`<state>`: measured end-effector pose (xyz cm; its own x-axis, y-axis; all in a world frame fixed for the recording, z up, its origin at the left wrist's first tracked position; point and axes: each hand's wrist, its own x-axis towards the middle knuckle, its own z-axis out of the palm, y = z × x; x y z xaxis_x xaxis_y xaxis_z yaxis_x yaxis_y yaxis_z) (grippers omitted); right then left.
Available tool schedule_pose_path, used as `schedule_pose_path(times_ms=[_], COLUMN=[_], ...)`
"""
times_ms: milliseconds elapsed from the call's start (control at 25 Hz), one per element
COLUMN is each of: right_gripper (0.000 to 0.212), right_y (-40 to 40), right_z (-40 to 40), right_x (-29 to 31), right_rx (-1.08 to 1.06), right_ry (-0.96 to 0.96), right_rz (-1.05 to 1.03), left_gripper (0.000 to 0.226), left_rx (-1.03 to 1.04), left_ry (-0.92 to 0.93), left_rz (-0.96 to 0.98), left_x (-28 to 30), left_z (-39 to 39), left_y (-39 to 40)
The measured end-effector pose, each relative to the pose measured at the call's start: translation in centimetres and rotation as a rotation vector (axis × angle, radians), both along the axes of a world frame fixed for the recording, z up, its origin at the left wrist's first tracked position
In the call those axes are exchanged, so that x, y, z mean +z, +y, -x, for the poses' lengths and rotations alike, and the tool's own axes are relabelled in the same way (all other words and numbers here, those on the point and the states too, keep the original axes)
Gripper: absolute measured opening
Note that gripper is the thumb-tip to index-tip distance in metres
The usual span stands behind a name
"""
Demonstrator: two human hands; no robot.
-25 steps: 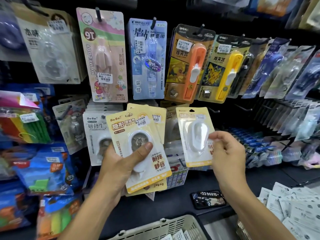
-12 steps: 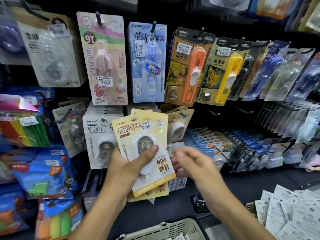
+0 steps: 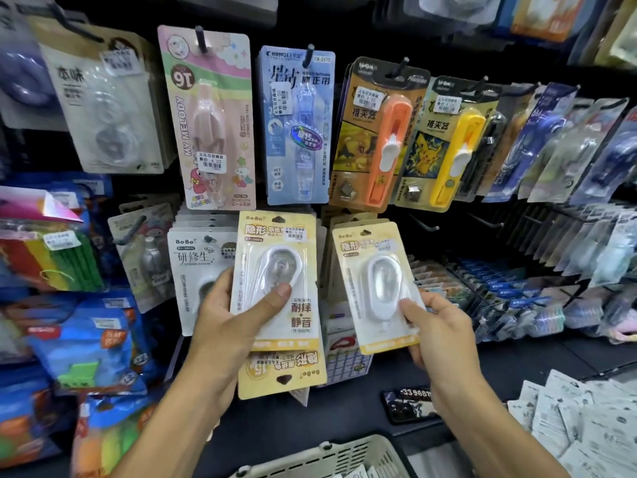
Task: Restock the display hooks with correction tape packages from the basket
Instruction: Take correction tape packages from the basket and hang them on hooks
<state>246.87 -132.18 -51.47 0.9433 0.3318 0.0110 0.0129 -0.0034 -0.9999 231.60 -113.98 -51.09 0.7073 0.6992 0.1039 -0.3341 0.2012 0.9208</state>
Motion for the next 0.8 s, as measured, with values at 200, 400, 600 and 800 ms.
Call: schedule_pose_path(times_ms=[200,400,600,800], right_gripper=[0.010,0.058,0.027,0.006], right_y=[-0.4,0.2,2.1,2.1], right_z=[-0.1,0.5,3.4,2.4], right_x=[0.2,0.0,-0.9,0.2], right_rx=[-0.088,0.024,0.404,0.252], right_ry=[-0.060,0.044,0.009,0.112], right_rz=[-0.084,-0.148,-0.008,-0.129], left_gripper=[0.061,0.064,0.064,0.026], left_rx=[-0.008,-0.002,-0.050,-0.129], left_ry=[-0.002,0.016,0.089,0.065], left_rz=[-0.040,-0.060,-0.110,-0.014], left_x=[-0.1,-0.2,-0.6,-0.6], left_z=[-0.3,-0.5,-1.3,-1.1], left_y=[-0.7,-0.9,-1.8,-1.4])
